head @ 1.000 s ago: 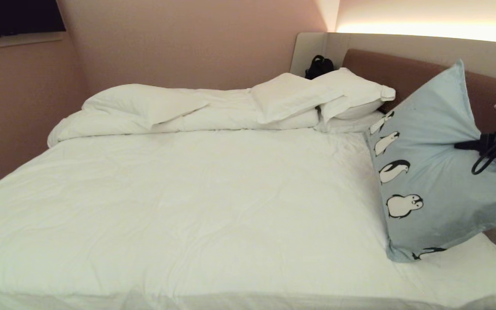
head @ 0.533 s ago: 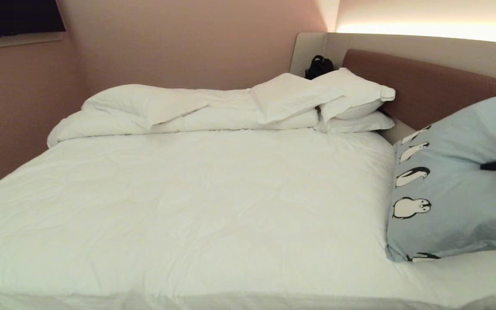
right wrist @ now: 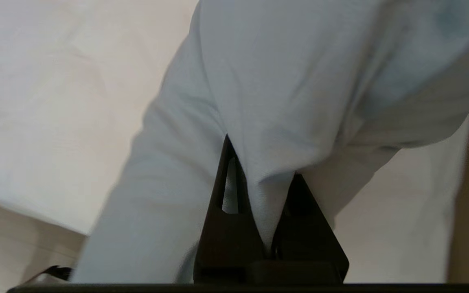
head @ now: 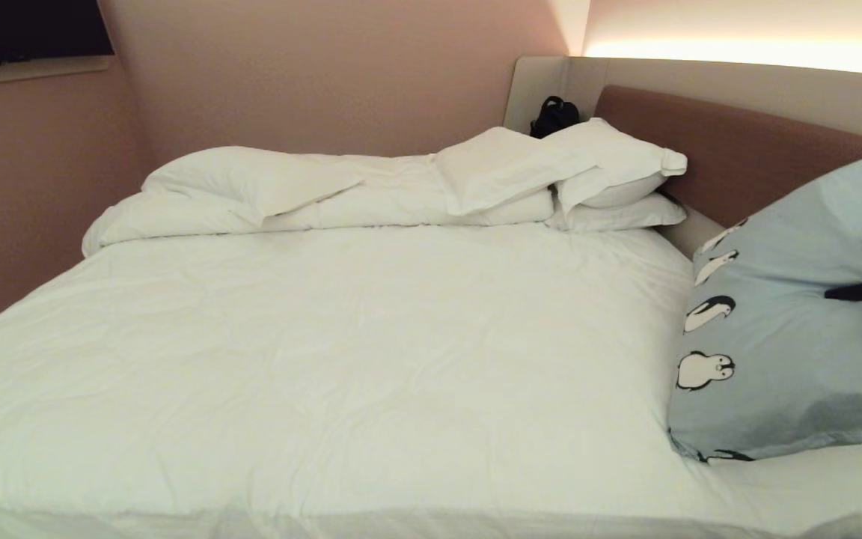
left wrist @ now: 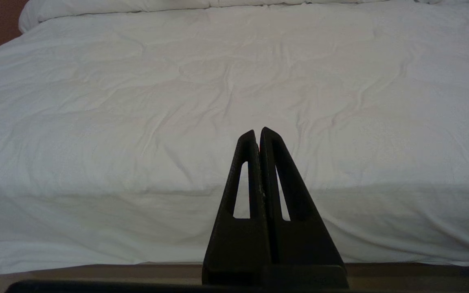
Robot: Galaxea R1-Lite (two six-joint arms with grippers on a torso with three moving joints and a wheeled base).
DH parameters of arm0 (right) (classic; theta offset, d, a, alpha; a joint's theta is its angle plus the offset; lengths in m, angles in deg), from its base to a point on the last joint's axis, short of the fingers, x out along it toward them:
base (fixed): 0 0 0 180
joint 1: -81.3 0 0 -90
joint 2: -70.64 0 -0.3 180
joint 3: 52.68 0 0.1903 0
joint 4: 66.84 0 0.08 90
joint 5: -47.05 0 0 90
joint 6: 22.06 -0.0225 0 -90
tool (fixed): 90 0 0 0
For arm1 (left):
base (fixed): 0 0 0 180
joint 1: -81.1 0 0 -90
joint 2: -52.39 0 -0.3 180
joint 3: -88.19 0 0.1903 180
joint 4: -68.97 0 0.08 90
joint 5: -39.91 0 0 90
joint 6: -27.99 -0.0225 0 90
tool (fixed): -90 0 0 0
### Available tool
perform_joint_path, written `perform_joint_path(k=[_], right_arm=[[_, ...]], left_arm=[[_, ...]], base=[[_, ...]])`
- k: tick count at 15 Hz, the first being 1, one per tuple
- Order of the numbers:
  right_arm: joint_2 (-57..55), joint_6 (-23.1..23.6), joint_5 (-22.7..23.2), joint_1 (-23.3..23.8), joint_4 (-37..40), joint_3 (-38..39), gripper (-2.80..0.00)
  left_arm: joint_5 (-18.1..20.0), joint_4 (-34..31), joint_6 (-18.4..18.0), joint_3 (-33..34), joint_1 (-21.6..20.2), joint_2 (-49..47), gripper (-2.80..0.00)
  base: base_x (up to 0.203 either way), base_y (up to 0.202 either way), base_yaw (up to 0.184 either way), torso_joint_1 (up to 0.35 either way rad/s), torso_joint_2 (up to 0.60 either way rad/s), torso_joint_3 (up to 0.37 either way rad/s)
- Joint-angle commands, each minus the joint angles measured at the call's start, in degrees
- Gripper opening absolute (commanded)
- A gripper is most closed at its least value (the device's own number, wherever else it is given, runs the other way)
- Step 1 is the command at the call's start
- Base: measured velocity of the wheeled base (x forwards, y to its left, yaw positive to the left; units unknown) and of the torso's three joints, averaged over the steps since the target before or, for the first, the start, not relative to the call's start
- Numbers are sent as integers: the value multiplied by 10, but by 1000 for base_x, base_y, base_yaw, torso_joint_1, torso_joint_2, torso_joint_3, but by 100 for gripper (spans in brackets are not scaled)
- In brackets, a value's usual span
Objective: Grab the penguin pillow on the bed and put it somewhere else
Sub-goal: Move to the head of the bed, then place the pillow at the bedside
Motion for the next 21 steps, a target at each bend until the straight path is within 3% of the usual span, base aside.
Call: perform_joint_path(k=[1,3,8,15,21], right_arm=[[19,-39,94,-4,0,0,-280],[32,-70,139,-14,1,0,-280],[11,-118,190,-35,0,-3,-280],[-38,-128,194,-45,-31,-5,-280],[-62,-191,194,-44,-121,-6,-280]], left_arm=[[0,0,0,0,0,0,-280],[0,0,0,0,0,0,-280],[0,0,0,0,0,0,-280],[0,0,0,0,0,0,-280],[0,0,0,0,0,0,-280]], base=[[0,0,0,0,0,0],[0,0,0,0,0,0],[0,0,0,0,0,0],[0,0,0,0,0,0],[0,0,0,0,0,0]])
